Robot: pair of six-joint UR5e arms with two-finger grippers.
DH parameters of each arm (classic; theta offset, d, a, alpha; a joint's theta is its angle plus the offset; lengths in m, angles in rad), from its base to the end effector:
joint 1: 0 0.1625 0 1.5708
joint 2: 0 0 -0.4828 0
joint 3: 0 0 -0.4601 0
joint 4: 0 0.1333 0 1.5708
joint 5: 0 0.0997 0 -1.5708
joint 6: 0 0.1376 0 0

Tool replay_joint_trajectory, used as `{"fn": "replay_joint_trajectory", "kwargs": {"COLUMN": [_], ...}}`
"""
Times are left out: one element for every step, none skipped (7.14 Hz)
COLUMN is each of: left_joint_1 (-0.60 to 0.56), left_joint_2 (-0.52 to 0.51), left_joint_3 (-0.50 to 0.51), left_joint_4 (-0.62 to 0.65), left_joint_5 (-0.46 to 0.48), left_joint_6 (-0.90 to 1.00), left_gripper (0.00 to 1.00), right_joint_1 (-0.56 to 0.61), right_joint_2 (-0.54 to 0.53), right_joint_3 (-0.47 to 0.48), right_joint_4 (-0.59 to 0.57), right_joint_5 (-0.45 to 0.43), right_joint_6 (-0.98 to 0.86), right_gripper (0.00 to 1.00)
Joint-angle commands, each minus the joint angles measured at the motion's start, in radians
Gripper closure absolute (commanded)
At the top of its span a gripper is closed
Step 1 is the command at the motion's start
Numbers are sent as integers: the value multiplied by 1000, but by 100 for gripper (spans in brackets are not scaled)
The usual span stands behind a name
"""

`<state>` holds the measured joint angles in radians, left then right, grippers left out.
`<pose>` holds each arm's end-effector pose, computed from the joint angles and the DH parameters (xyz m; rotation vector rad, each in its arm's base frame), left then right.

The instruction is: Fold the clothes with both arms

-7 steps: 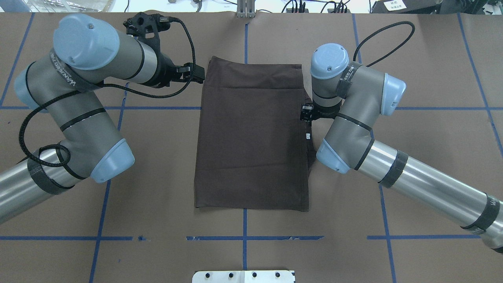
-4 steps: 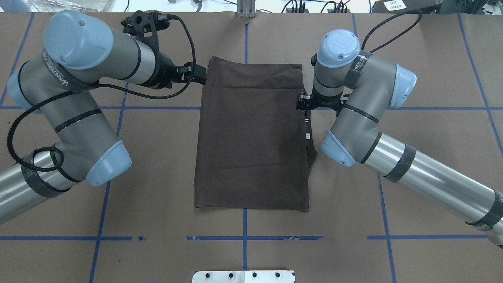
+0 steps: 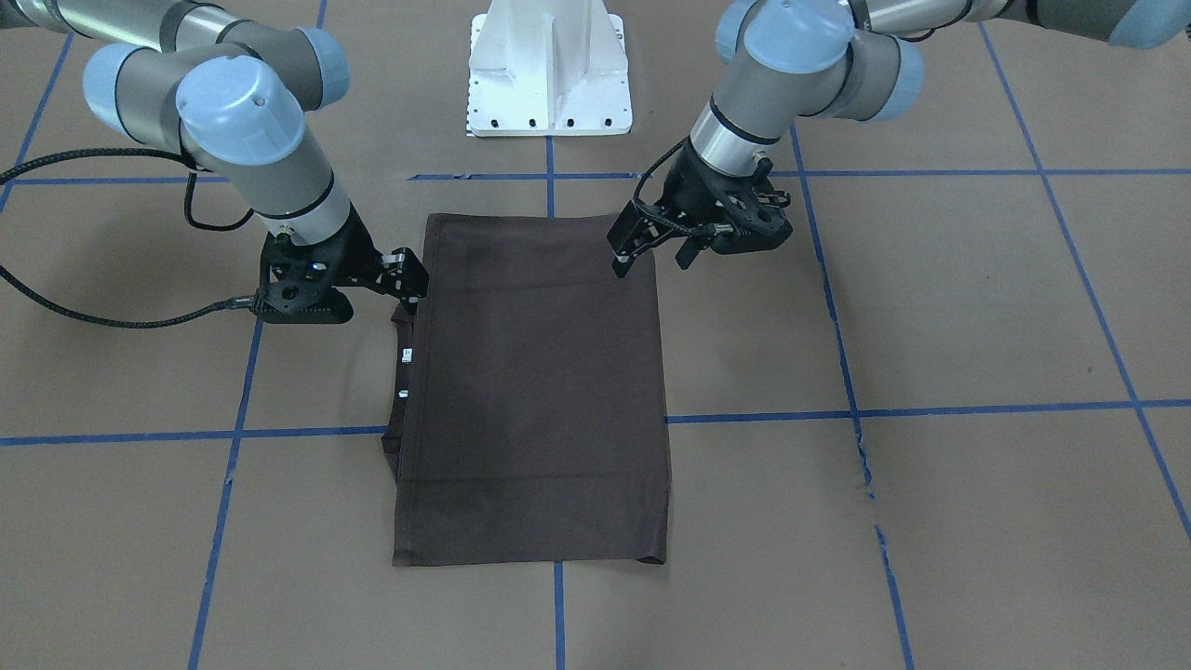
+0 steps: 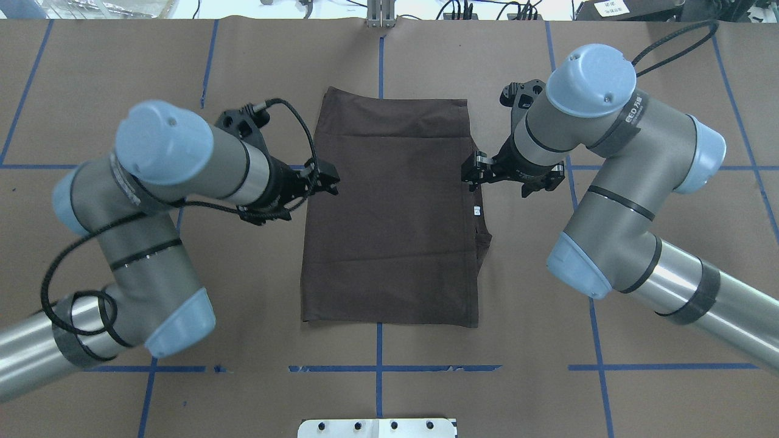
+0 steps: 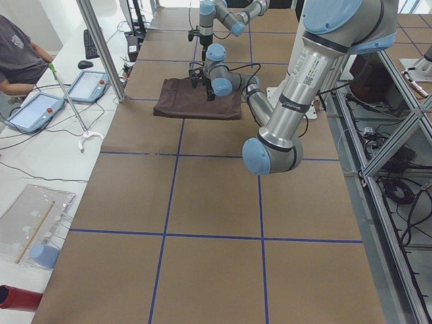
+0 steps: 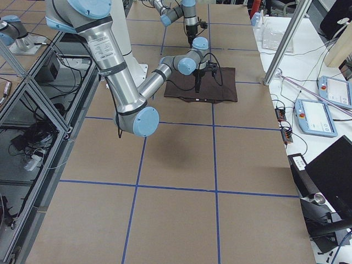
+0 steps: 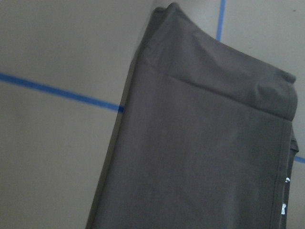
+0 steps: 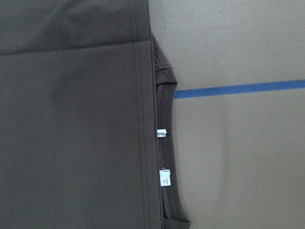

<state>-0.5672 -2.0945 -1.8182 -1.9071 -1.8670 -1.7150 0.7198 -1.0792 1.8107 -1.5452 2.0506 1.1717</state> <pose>0.5688 -0.4727 0.2296 -0.0289 1.1407 -0.4697 -0.5003 -0.5315 0.3010 0.0070 -0.8706 0.1186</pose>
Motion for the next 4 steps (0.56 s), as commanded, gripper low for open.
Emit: {"fn": "replay_joint_trajectory", "kwargs": {"left_joint_1": [175,216,233,254], "left_joint_2": [33,37,56,74], "left_joint_3": [-32,-41,-41,-39], "left_joint_4": [93,155,169,169], "left_joint_5": [184,221,227,229], "left_joint_6": [-223,-269,-285,-304], "left_gripper": [0,0,0,0], "right_joint_1": [-48,-54,-63,-66], "right_joint_2": [-13,-13,-10,-7], "right_joint_3": [53,58,58,58], "right_joint_4": [4,4,4,4], "right_joint_5": [-1,-1,-3,-6], "right_joint_6": [98,102,102,102], "right_gripper": [0,0,0,0]}}
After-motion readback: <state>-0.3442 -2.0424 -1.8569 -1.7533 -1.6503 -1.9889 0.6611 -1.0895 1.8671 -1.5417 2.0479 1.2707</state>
